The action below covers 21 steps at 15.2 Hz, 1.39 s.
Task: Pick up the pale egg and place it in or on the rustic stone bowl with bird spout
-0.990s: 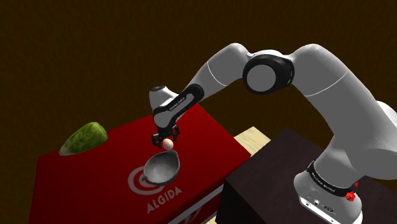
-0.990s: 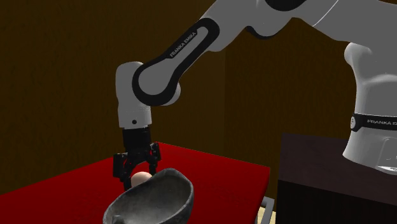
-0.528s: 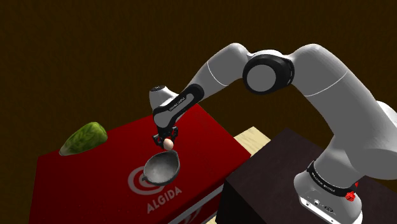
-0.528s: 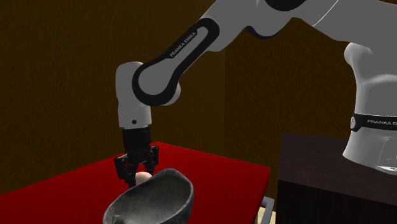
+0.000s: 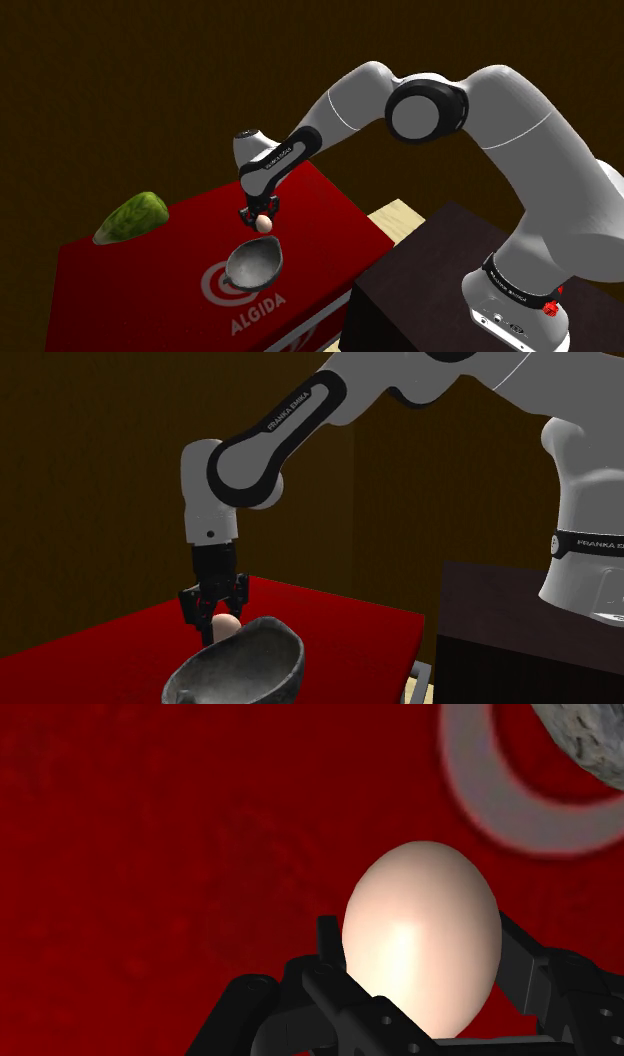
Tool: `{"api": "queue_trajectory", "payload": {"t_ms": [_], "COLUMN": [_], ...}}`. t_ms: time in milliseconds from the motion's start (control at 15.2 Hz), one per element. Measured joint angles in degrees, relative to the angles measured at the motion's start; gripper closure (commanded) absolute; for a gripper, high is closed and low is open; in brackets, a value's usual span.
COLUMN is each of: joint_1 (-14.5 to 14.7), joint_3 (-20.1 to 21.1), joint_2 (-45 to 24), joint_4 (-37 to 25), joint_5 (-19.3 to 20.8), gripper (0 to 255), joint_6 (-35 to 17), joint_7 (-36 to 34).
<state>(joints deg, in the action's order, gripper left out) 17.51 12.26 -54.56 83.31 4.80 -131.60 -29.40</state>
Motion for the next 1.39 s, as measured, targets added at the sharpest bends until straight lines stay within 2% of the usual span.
{"api": "queue_trajectory", "payload": {"t_ms": [1386], "joint_1": [-1.3], "joint_3": [1.5], "joint_2": [11.5], "joint_4": [2.9], "joint_5": [-1.4], "gripper": [255], "joint_6": [8.6], "joint_7": [-0.2]}}
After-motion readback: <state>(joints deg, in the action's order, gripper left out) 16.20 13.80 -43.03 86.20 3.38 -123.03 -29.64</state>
